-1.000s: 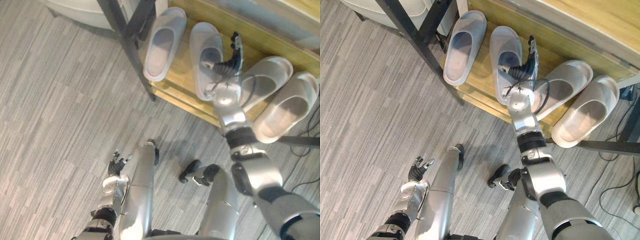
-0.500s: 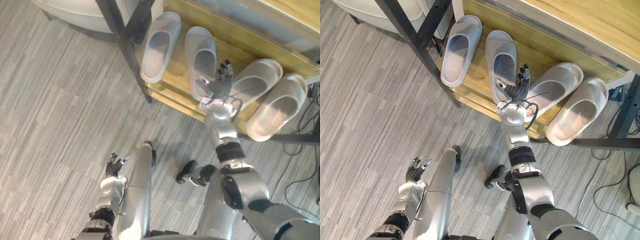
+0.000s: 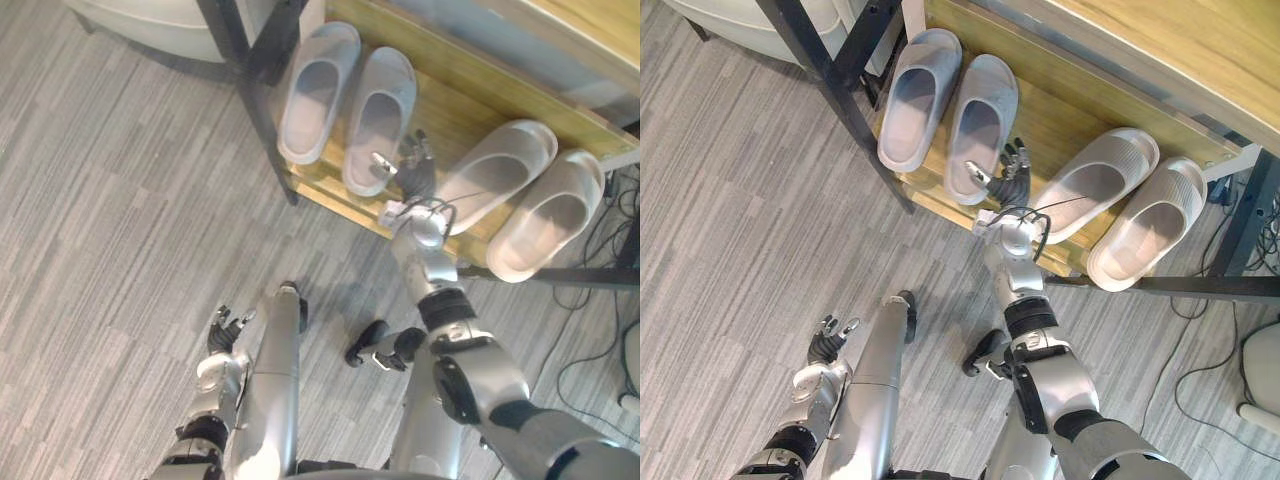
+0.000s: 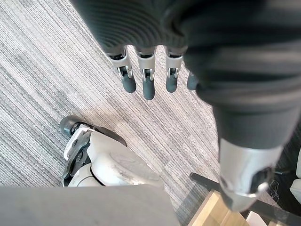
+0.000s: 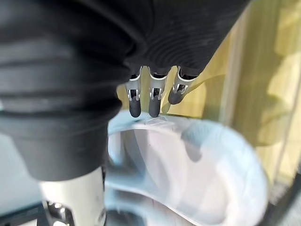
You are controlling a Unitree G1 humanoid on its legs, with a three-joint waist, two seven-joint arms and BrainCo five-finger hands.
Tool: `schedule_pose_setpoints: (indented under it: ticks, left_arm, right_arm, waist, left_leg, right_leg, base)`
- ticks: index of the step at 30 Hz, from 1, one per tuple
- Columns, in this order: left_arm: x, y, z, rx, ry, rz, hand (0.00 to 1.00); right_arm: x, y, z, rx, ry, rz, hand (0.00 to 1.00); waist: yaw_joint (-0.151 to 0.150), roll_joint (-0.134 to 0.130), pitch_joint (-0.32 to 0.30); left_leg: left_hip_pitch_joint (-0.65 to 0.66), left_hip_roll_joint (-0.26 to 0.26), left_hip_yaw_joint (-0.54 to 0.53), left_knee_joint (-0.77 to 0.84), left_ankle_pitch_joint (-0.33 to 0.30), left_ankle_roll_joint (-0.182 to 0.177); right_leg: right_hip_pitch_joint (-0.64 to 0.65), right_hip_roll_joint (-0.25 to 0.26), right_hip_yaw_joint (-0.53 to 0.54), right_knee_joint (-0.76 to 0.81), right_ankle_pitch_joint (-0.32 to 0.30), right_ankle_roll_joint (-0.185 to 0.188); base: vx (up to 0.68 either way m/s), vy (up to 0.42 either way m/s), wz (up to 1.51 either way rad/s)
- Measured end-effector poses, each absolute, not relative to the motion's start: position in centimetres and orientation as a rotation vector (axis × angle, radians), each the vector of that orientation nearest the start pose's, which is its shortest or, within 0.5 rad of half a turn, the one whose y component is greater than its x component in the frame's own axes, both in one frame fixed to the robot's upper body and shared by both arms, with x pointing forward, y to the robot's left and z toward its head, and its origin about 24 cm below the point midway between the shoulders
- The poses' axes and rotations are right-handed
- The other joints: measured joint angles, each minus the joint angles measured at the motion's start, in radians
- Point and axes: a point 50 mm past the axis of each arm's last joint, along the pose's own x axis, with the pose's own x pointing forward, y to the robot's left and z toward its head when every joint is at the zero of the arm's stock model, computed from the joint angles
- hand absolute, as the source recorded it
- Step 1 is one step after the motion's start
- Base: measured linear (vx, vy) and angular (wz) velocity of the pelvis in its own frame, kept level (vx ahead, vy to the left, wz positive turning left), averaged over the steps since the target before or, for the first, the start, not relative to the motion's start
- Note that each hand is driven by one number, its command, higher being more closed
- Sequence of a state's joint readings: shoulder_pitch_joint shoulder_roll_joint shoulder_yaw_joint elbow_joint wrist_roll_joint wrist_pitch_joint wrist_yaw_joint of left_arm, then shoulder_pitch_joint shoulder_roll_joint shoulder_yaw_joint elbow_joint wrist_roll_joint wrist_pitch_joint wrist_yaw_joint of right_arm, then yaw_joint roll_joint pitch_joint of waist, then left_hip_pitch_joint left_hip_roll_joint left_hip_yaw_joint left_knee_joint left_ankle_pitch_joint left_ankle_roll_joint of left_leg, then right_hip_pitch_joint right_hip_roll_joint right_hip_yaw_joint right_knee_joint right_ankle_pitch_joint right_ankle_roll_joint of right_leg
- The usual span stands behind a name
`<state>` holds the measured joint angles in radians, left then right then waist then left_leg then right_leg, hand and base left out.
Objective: Organize the slippers on the shoe rack
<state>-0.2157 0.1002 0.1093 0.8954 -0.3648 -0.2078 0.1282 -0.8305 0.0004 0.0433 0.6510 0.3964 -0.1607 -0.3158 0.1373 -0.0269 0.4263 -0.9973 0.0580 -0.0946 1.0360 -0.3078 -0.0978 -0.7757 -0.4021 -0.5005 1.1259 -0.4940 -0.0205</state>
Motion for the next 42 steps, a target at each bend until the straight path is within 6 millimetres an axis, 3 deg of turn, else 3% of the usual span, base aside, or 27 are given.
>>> schedule_pose_setpoints:
  ticks: [9,25,32,37,40,42]
  left_arm:
    - [24.3,20.3,-7.9,-0.258,0.466,0.387,0.00]
    - [24.1,20.1,-8.1,-0.266,0.478,0.388,0.00]
    - [23.3,19.6,-8.6,-0.234,0.499,0.321,0.00]
    - [21.9,19.5,-9.5,-0.193,0.544,0.276,0.00]
    - [20.8,19.9,-10.2,-0.126,0.592,0.236,0.00]
    - [20.0,20.2,-10.8,-0.064,0.641,0.200,0.00]
  right_arm:
    - [38.3,-9.2,15.4,0.470,-0.193,-0.073,0.00]
    - [37.8,-11.1,15.0,0.443,-0.212,-0.134,0.00]
    - [35.7,-12.4,14.6,0.348,-0.300,-0.137,0.00]
    - [32.8,-10.7,11.0,0.241,-0.244,-0.013,0.00]
    - [30.7,-9.5,7.5,0.148,-0.149,0.079,0.00]
    - [29.2,-9.9,4.8,0.068,-0.069,0.095,0.00]
  waist:
    - [0.002,0.000,0.000]
    - [0.002,0.000,0.000]
    - [-0.036,-0.002,0.000]
    - [-0.055,-0.009,-0.005]
    - [-0.076,-0.039,-0.031]
    - [-0.088,-0.067,-0.067]
  left_leg:
    - [0.001,-0.006,-0.009,-0.002,0.001,-0.002]
    - [0.081,0.002,0.000,-0.032,0.009,0.005]
    - [0.262,0.047,0.086,-0.166,0.025,0.035]
    - [0.427,0.081,0.169,-0.306,0.063,0.032]
    - [0.518,0.081,0.197,-0.428,0.099,0.030]
    - [0.585,0.079,0.222,-0.533,0.133,0.028]
  right_leg:
    - [0.008,-0.002,-0.009,-0.002,-0.001,0.001]
    - [0.088,0.004,-0.016,-0.040,0.015,-0.004]
    - [0.228,0.039,0.008,-0.185,0.082,0.011]
    - [0.353,0.072,0.024,-0.328,0.137,0.033]
    - [0.422,0.107,0.030,-0.452,0.188,0.043]
    - [0.467,0.133,0.035,-0.553,0.229,0.049]
  base:
    - [-0.02,0.027,0.02]
    - [-0.03,0.034,0.00]
    - [-0.01,0.040,-0.16]
    - [0.03,0.017,-0.16]
    - [0.09,0.018,-0.20]
    - [0.14,0.017,-0.27]
